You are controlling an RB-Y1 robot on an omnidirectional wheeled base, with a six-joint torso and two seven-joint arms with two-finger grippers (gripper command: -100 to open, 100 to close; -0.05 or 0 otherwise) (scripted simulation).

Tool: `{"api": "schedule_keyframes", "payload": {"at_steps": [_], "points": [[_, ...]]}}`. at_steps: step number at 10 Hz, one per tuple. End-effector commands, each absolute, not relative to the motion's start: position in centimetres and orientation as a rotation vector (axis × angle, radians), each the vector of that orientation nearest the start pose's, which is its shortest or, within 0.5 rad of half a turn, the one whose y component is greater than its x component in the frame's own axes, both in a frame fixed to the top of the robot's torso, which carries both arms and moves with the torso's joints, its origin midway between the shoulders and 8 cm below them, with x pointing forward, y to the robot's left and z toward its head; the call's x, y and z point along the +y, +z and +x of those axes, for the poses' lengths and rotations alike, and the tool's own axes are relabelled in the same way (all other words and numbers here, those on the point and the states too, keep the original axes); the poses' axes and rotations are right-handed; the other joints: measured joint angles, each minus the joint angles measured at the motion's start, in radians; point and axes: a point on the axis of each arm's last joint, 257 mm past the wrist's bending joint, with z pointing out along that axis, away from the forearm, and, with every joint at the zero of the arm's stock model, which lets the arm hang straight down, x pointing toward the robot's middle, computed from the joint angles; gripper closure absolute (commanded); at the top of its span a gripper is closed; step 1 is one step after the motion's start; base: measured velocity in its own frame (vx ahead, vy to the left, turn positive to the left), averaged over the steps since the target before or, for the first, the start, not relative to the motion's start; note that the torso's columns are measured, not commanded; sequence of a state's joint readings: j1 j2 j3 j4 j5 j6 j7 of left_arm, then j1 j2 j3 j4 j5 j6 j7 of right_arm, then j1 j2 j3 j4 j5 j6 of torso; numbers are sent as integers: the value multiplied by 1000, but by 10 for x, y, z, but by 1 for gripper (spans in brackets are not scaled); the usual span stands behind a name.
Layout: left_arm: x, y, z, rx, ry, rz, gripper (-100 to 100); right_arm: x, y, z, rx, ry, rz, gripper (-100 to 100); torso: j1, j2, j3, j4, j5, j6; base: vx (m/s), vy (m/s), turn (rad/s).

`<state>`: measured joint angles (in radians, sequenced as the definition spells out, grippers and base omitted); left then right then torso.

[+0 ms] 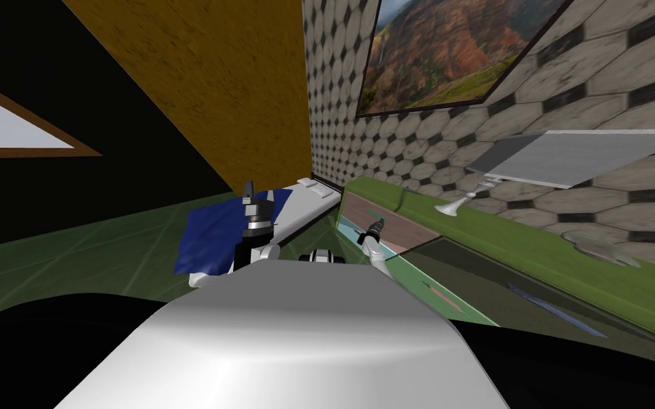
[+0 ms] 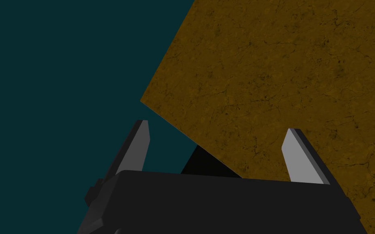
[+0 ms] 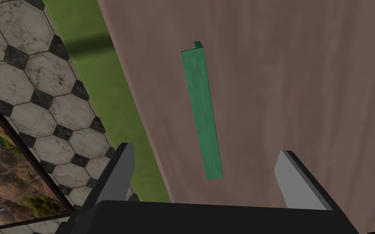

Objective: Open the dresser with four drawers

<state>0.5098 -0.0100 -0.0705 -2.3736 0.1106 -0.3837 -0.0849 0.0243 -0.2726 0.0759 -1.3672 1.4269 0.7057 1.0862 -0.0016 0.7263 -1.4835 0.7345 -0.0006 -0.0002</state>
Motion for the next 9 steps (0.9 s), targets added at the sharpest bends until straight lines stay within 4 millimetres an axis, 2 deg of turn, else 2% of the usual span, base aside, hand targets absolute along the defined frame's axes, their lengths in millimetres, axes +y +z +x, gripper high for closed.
{"api": "schedule_keyframes", "payload": {"at_steps": [1, 2, 4, 5, 9], "points": [[269, 40, 345, 590, -1361, -735, 0, -467, -295, 469, 1814, -1495, -622, -100, 2, 6, 4, 2, 1, 0, 255, 37, 12], [269, 40, 345, 590, -1361, -735, 0, -470, -292, 472, 1814, -1502, -625, -100, 2, 8, 5, 3, 1, 0, 272, 41, 19], [269, 40, 345, 590, -1361, -734, 0, -469, -293, 471, 1813, -1498, -623, -100, 1, 19, 12, 5, 0, 1, 75, 13, 5], [269, 40, 345, 590, -1361, -734, 0, -469, -293, 471, 1813, -1498, -623, 100, 0, 22, 14, 7, 0, 1, 16, 2, 1], [269, 40, 345, 589, -1362, -734, 0, -459, -290, 474, 1809, -1493, -636, 100, 5, 15, 9, 4, 2, 0, -118, 104, -24]]}}
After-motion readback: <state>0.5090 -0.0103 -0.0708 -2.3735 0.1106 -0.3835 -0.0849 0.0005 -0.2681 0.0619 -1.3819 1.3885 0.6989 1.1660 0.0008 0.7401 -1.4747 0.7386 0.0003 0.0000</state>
